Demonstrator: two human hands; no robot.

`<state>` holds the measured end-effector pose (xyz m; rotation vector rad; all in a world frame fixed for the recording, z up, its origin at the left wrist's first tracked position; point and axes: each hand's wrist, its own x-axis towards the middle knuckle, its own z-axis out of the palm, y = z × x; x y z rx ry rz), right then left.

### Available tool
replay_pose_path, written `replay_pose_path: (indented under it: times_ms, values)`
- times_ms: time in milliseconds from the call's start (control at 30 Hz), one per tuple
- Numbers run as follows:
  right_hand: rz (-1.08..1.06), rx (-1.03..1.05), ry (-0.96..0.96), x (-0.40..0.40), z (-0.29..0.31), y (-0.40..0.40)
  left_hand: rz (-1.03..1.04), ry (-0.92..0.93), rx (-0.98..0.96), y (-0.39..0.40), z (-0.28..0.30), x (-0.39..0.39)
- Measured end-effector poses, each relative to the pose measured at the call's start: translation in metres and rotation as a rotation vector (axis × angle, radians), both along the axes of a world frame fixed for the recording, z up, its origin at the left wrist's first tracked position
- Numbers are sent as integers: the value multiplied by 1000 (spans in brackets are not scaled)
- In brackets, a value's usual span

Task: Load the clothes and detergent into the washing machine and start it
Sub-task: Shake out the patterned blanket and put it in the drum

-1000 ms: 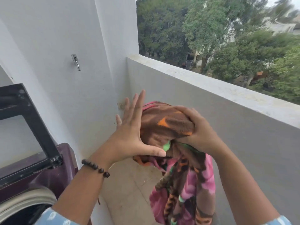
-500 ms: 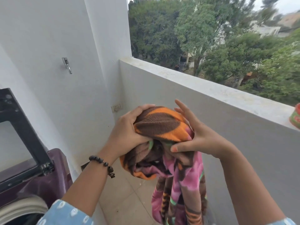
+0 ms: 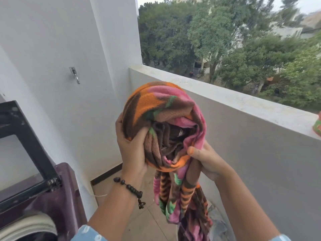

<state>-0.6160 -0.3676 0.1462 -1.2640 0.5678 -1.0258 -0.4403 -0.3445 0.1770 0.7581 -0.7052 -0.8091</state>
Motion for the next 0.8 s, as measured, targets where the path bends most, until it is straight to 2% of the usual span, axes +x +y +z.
replay_pose_path:
  times_ms: [133,267,433,533,600,633,700,800]
  values:
    - [-271,46,-145,6,2,-3,-154,-114,77,8,-14,-5]
    - [-468,-45,-96,-6,9,-10,-373,-382,138,10,-13,22]
    - [-562,-509,398,-22,23,-13,-366,-798,156,16,27,44]
    - [-514,-795,702,-18,27,-8,-316,-1255,175,18,43,33]
    - [-478,-909,802,-12,34,-1,-302,-1599,252,15,40,18]
    - [-469,-957,831,-10,37,2,-290,-1695,276,12,35,13]
    - [-485,-1052,885,-9,43,7,-237,-1699,264,7,27,7]
    - [-521,-1072,883,-13,49,12,-121,-1490,123,4,18,8]
